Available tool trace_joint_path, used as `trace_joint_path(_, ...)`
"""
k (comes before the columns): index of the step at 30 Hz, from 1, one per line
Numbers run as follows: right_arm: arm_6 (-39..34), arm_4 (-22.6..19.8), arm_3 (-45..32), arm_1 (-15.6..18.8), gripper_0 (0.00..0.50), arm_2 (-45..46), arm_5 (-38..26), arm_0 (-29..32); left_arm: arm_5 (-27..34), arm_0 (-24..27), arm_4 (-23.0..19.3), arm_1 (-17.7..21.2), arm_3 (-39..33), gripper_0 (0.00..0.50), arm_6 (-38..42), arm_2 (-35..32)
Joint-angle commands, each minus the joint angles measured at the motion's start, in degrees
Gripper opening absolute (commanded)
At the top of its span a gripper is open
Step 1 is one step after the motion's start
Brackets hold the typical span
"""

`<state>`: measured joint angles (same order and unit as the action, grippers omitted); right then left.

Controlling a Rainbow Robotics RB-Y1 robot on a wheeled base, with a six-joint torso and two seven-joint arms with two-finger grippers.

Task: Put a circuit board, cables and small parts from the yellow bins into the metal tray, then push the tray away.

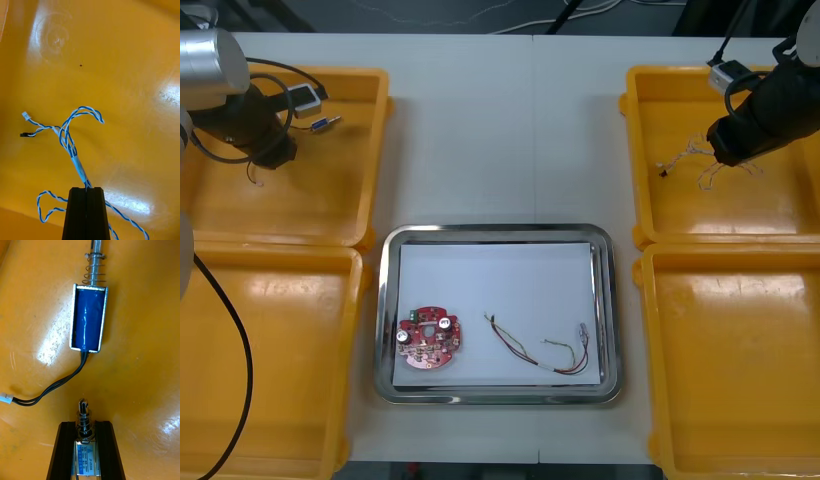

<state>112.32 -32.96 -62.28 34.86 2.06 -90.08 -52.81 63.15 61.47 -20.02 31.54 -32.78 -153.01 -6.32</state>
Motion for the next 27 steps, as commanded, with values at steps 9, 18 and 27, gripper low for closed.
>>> trace_joint_path(9, 9.9, -3.5, -2.1, 4.7, 0.000, 5.4, 2.2, 4.0, 8.7, -1.8, -2.2, 1.5, -5.4, 0.000, 1.4, -3.5)
trace_joint_path(18, 10.4, -3.4, -2.6, 5.6, 0.007, 5.4, 5.1, 6.9, 19.1, -4.9, -5.8, 4.1, -16.1, 0.000, 2.8, -5.5)
trace_joint_path(27, 12.5, -1.4, -4.7, 6.4, 0.334, 4.0, 5.4, 7.7, 30.4, -8.7, -8.2, 5.9, -30.1, 0.000, 9.3, -8.7)
